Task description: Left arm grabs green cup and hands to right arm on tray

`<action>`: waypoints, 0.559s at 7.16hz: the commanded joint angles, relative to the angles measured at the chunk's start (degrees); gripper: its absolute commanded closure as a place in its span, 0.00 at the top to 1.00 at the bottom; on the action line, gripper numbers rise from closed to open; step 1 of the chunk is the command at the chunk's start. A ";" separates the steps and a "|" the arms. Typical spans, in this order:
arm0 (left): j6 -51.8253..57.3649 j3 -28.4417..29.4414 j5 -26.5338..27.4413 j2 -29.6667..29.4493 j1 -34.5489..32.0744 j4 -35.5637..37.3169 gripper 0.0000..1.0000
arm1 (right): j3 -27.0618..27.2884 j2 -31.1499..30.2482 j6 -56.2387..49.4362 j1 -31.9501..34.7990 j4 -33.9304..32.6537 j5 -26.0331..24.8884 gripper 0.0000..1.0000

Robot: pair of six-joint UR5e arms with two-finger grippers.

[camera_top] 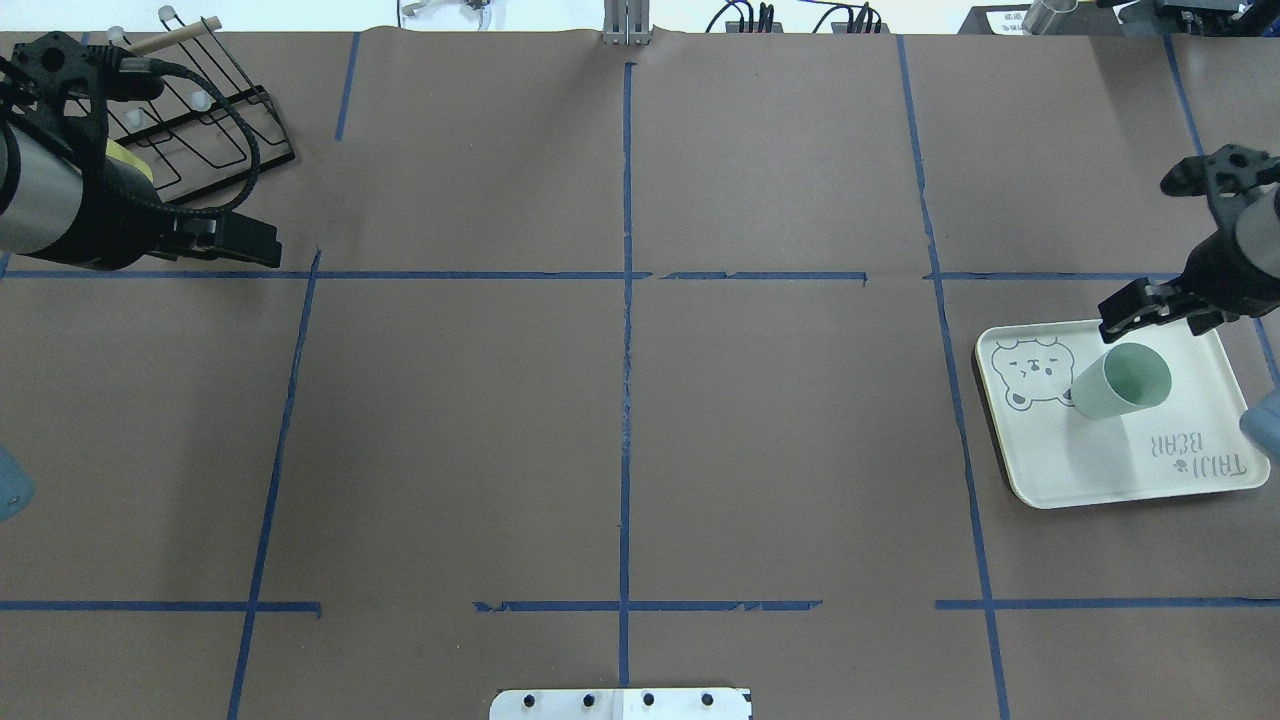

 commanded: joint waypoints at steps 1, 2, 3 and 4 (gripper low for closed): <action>8.22 -0.09 0.05 4.92 -1.60 -0.08 1.00 | 2.35 0.06 -8.81 10.70 -3.66 5.32 1.00; 15.95 -0.17 -0.21 7.91 -4.14 0.01 1.00 | 2.34 -1.51 -15.76 16.50 -6.02 7.53 1.00; 22.98 -0.09 -3.09 11.59 -7.47 0.01 1.00 | 2.78 -4.66 -20.96 21.78 -7.61 8.77 1.00; 31.93 0.70 -11.90 14.76 -15.16 0.27 1.00 | 3.04 -9.22 -25.19 25.48 -7.54 8.87 1.00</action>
